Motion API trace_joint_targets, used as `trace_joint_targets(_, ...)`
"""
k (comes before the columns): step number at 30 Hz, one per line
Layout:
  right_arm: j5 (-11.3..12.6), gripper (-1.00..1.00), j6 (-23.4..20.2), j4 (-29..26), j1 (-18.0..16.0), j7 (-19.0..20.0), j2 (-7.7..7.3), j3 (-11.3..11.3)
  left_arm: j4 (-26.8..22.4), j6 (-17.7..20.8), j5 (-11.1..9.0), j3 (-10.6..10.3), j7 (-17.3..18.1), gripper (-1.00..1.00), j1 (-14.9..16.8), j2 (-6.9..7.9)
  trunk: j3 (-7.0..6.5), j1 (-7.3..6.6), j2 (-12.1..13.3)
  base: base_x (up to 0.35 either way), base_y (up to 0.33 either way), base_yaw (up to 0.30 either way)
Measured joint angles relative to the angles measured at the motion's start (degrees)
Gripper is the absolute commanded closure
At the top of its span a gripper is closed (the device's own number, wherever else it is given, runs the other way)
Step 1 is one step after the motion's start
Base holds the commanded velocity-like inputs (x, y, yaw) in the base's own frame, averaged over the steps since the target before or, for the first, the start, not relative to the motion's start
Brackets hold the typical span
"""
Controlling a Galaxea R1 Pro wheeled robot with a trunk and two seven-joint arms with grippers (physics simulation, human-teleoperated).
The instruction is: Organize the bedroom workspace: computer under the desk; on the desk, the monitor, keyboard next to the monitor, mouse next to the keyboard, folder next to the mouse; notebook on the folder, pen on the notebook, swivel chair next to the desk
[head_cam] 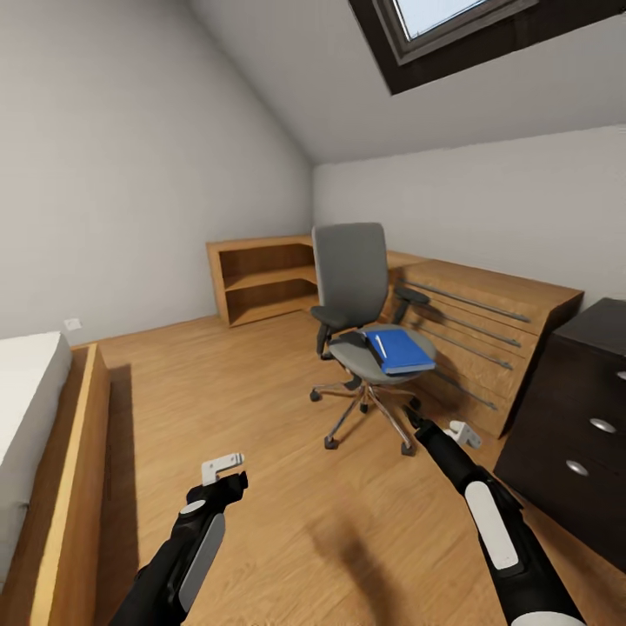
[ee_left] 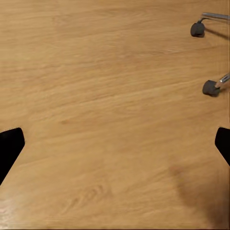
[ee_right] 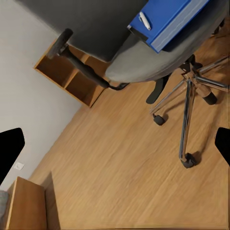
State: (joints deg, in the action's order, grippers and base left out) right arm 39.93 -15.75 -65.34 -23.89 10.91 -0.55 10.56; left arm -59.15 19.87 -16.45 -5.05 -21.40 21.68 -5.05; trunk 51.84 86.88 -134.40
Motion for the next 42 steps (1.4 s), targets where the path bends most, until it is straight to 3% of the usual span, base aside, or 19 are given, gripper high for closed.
trace_joint_targets(6,-0.1,-1.00,0.2,-1.3,0.3,0.0,-0.07,0.0,0.0,0.0,0.0,0.0,0.0,-1.00,0.0,-0.04,-1.08,-1.34,2.4,-0.049,0.000,-0.221)
trace_joint_targets(26,-0.2,-1.00,-0.2,-14.4,6.3,-0.1,0.01,0.0,-0.1,-0.1,0.1,-0.1,-0.2,-1.00,0.0,-0.19,-4.67,-5.74,10.4,-0.007,0.000,-0.265)
trace_joint_targets(42,-0.4,-1.00,-0.3,-15.8,7.1,-0.2,-0.17,0.0,-2.1,0.3,-0.3,0.2,0.1,-1.00,0.0,0.29,-7.54,-9.22,16.8,-0.304,0.079,-0.268)
